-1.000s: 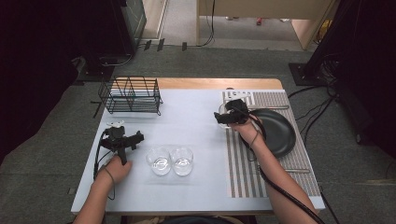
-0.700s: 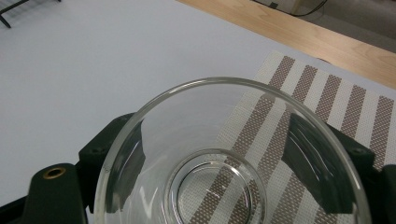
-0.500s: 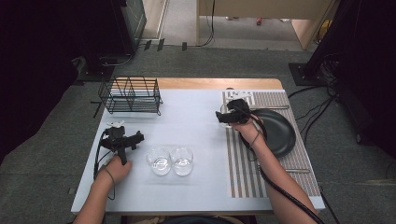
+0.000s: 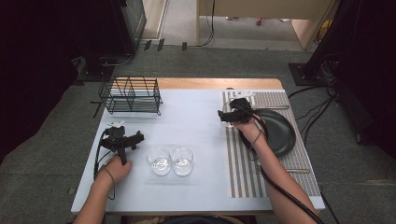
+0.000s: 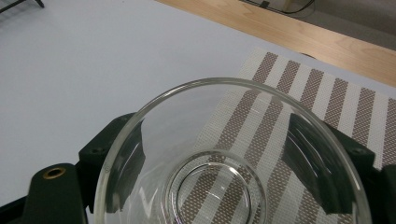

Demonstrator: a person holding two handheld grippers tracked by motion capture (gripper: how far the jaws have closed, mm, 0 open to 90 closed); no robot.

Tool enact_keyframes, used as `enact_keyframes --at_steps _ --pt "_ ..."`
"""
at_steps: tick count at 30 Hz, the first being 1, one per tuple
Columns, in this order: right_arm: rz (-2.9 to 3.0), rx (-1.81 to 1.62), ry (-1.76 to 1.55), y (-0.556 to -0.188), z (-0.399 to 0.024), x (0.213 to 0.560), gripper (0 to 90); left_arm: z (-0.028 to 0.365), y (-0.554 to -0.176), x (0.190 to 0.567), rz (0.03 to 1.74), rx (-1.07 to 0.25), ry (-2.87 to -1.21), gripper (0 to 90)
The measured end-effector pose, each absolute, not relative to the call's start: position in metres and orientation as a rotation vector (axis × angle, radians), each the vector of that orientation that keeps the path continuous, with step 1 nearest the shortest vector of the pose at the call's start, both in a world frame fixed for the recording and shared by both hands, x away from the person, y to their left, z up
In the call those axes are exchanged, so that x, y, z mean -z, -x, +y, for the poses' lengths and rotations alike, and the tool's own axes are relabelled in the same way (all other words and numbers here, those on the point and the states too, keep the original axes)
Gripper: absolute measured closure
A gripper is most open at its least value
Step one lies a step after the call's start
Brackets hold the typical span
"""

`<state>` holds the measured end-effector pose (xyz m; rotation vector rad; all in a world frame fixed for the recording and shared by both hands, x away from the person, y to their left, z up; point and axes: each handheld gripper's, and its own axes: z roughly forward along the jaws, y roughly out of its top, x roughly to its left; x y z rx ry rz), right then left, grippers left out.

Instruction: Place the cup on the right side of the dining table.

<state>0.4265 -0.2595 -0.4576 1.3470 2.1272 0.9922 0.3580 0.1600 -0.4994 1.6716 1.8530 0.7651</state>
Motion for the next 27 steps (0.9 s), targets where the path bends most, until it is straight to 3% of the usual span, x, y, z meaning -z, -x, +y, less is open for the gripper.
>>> enact_keyframes --at_steps 27 --pt "2.085 -1.005 -1.403 -0.4307 -0.2630 0.4601 19.3 0.1597 -0.3581 0.4994 1.853 -0.767 -1.675 0.0"
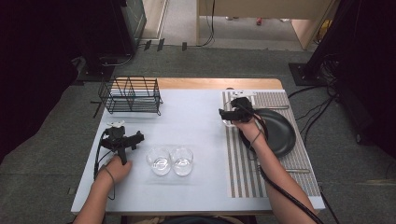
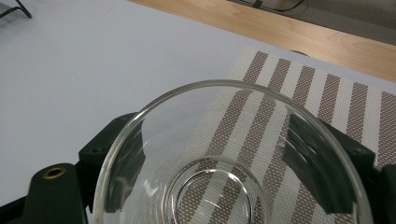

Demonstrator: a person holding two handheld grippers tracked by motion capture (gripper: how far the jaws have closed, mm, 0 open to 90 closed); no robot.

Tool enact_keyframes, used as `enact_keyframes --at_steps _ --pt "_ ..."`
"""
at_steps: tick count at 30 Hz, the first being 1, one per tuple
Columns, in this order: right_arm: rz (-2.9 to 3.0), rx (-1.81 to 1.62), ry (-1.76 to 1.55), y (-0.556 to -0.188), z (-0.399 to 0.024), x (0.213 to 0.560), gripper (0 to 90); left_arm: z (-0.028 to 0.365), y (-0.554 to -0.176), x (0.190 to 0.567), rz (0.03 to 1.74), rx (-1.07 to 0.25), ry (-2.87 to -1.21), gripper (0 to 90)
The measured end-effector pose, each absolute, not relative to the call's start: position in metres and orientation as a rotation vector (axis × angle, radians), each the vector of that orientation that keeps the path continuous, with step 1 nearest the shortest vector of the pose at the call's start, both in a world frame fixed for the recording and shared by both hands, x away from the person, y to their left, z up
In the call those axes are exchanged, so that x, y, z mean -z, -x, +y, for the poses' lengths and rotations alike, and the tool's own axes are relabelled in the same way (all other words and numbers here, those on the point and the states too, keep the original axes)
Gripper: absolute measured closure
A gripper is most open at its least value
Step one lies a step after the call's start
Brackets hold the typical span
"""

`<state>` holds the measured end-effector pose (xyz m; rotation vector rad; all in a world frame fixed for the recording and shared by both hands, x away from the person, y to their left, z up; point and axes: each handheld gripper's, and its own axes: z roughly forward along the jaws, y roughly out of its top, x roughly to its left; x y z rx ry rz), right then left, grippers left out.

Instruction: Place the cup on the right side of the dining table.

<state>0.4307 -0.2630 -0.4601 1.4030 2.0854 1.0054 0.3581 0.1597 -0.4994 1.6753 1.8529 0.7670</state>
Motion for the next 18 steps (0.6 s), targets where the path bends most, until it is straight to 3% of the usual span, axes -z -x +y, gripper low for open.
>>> enact_keyframes --at_steps 18 --pt "2.088 -1.010 -1.415 -0.4337 -0.2628 0.4611 19.0 0.1597 -0.3581 0.4994 1.853 -0.767 -1.676 0.0"
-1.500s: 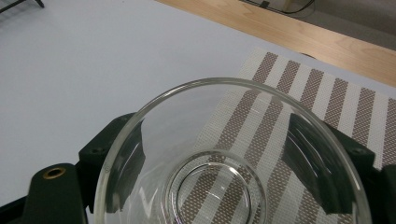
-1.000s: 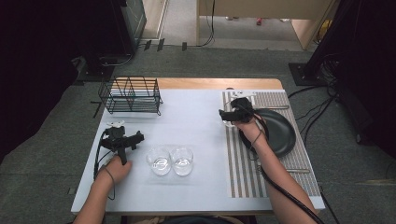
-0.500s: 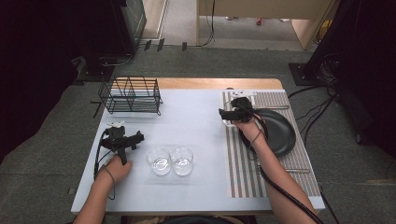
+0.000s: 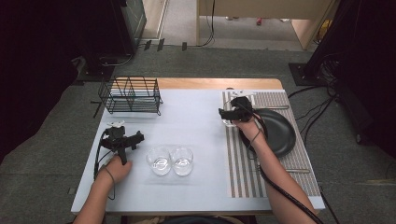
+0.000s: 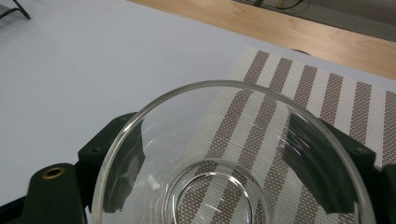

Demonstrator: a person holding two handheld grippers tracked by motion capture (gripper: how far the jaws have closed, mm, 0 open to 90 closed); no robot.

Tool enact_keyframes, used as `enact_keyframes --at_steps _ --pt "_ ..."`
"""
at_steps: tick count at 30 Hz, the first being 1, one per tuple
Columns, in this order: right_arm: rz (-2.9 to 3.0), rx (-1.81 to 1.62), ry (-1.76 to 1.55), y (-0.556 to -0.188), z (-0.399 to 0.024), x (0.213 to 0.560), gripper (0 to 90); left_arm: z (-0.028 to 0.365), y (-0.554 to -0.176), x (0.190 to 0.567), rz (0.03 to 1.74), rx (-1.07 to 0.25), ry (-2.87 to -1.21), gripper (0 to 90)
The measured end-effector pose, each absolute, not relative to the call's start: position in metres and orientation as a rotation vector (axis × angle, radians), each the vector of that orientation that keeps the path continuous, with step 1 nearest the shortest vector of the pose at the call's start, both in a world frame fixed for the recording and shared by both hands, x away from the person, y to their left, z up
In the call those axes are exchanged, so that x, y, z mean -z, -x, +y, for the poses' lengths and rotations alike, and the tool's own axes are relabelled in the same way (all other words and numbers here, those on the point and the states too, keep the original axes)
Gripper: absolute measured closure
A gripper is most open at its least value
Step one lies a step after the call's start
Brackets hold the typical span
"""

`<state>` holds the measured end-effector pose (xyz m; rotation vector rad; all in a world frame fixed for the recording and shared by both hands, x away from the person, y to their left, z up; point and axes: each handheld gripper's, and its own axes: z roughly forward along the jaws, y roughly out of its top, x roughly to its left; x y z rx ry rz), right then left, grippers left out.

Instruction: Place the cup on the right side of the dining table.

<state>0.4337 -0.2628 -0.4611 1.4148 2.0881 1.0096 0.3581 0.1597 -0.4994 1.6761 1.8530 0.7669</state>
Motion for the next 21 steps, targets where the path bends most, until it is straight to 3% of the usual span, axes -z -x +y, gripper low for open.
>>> enact_keyframes --at_steps 16,21 --pt "2.102 -1.028 -1.389 -0.4329 -0.2647 0.4614 18.4 0.1597 -0.3581 0.4994 1.853 -0.767 -1.676 0.0" --pt "2.107 -1.064 -1.399 -0.4326 -0.2663 0.4596 12.4 0.1597 -0.3581 0.4994 1.853 -0.767 -1.675 0.0"
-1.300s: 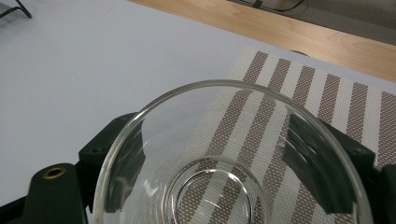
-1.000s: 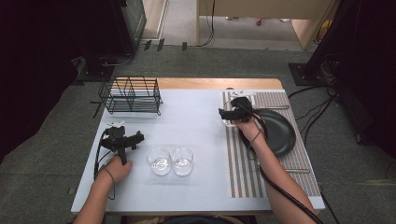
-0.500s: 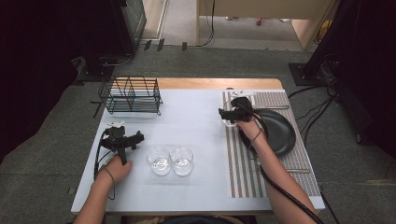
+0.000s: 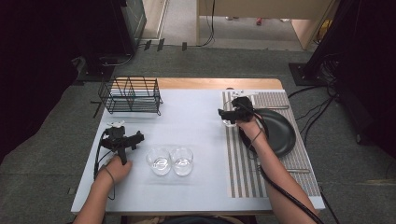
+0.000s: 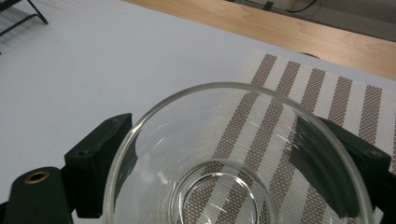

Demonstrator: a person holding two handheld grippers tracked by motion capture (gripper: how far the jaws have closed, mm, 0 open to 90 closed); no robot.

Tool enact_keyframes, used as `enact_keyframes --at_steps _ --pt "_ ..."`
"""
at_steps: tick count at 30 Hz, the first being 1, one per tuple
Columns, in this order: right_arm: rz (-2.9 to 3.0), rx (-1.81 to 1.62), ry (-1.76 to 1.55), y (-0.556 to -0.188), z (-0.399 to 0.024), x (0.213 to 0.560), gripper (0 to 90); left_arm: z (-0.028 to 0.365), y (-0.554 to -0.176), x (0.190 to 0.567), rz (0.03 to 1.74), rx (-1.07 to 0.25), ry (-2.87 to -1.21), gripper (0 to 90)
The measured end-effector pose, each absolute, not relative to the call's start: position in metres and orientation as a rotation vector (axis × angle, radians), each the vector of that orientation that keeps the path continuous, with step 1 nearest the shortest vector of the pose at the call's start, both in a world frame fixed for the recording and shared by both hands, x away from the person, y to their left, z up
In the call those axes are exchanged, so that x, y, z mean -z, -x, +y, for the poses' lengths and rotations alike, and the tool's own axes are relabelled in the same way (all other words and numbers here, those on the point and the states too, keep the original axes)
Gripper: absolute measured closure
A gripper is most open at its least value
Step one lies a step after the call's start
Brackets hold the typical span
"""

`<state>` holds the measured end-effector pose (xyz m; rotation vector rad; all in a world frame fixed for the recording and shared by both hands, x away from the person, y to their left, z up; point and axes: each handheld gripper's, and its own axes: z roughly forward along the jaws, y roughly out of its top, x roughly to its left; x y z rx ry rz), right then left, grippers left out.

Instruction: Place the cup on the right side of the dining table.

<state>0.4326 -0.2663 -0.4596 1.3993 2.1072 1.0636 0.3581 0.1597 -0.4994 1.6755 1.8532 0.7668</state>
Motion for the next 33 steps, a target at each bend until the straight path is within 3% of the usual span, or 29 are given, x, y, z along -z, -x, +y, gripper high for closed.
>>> enact_keyframes --at_steps 4,33 --pt "2.090 -1.080 -1.405 -0.432 -0.267 0.456 8.3 0.160 -0.358 0.499 1.853 -0.767 -1.675 0.0" --pt "2.107 -1.085 -1.369 -0.421 -0.270 0.439 8.2 0.159 -0.359 0.499 1.855 -0.767 -1.682 0.0"
